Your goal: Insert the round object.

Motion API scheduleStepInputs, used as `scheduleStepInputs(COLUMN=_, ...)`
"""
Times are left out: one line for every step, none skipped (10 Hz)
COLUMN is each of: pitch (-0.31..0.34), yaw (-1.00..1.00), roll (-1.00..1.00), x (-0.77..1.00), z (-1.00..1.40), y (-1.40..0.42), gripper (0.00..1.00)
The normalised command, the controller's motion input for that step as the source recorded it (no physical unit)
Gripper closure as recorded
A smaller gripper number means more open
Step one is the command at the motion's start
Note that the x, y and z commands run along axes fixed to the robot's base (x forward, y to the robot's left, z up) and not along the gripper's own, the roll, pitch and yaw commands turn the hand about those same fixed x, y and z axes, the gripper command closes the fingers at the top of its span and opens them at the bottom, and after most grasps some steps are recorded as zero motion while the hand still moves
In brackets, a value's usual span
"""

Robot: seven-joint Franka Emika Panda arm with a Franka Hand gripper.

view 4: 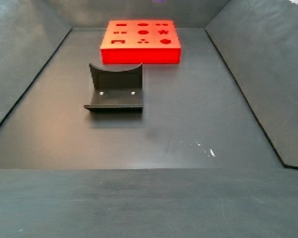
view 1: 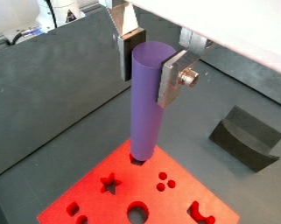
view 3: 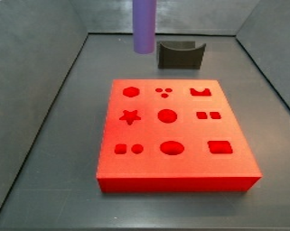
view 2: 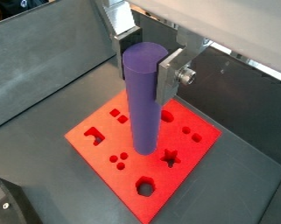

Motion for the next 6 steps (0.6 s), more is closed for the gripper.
scheduleStepInputs(pitch=0.0, yaw=-0.03, roll=-0.05, x=0.14, z=-0.13, y=-0.05, gripper=1.0)
scheduleStepInputs(pitch=-0.154, yaw=0.0, roll=-0.12, x=0.27, z=-0.35, y=0.0, gripper=1.0)
scheduleStepInputs(pitch=-0.161, yaw=0.02, roll=-0.01, x=0.85, z=-0.42, y=0.0, gripper=1.0)
scheduleStepInputs(pitch=-0.146, yaw=0.0, roll=-0.01, x=0.97, z=-0.35, y=0.0, gripper=1.0)
scheduleStepInputs(pitch=-0.131, yaw=0.01, roll=0.0, x=0.94, z=-0.35, y=0.0, gripper=1.0)
scheduleStepInputs(pitch=-0.047, yaw=0.0, roll=0.0, x=0.51, z=-0.24, y=0.0, gripper=1.0)
